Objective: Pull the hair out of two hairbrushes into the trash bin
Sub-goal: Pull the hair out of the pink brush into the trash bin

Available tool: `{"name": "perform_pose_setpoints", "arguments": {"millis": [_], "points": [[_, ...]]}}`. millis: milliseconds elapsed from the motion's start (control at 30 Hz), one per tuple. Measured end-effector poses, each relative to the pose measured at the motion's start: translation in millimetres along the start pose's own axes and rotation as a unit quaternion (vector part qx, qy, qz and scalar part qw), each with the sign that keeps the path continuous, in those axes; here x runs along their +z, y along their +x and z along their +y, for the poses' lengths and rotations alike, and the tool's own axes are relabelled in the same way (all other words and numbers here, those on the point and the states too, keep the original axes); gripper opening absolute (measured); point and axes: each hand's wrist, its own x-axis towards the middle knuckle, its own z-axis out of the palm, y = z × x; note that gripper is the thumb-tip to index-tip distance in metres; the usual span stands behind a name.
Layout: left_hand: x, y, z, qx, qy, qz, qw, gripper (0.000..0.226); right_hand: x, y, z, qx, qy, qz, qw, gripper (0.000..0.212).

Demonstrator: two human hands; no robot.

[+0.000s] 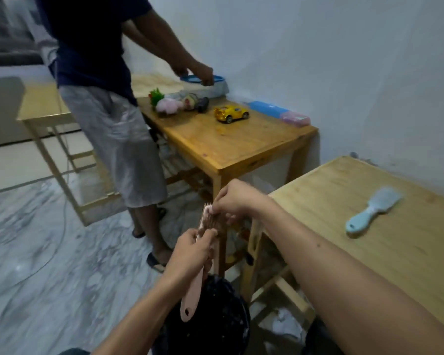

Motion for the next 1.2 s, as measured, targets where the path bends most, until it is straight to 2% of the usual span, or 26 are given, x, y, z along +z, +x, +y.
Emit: {"name": "perform_pose_setpoints", "arguments": {"millis": [133, 267, 367, 467, 533, 733, 933, 1100, 1200], "points": [[-6, -7, -38, -0.03, 0.057, 0.033, 0.997, 0.036, 53, 25, 21, 0.013, 0.017, -0.042, 0.999, 0.021], [-3, -13, -75, -0.049, 0.074, 0.05, 0.995, 0.042, 99, 40, 54, 0.04, 0.073, -0.051, 0.995, 0.018], [-5, -17, -103, -0.073, 0.112, 0.094, 0.986, 0.057, 133, 47, 80, 0.072, 0.147, -0.066, 0.984, 0.02], [-11, -16, -129, -0.118, 0.15, 0.131, 0.973, 0.079, 157, 49, 100, 0.114, 0.25, -0.111, 0.955, 0.023], [-13, -16, -141, -0.146, 0.168, 0.141, 0.965, 0.084, 168, 49, 110, 0.114, 0.267, -0.142, 0.946, 0.02], [-11, -10, -159, -0.169, 0.256, 0.168, 0.937, 0.069, 195, 47, 137, 0.114, 0.249, -0.107, 0.956, 0.004], [-10, -10, -181, -0.197, 0.296, 0.169, 0.919, 0.068, 202, 47, 158, 0.116, 0.206, -0.124, 0.964, 0.017], [-4, -24, -196, -0.204, 0.325, 0.174, 0.907, 0.065, 208, 45, 168, 0.119, 0.112, -0.073, 0.984, 0.024], [-9, -32, -201, -0.22, 0.301, 0.179, 0.911, 0.067, 211, 45, 169, 0.128, 0.061, -0.04, 0.989, 0.024]]}}
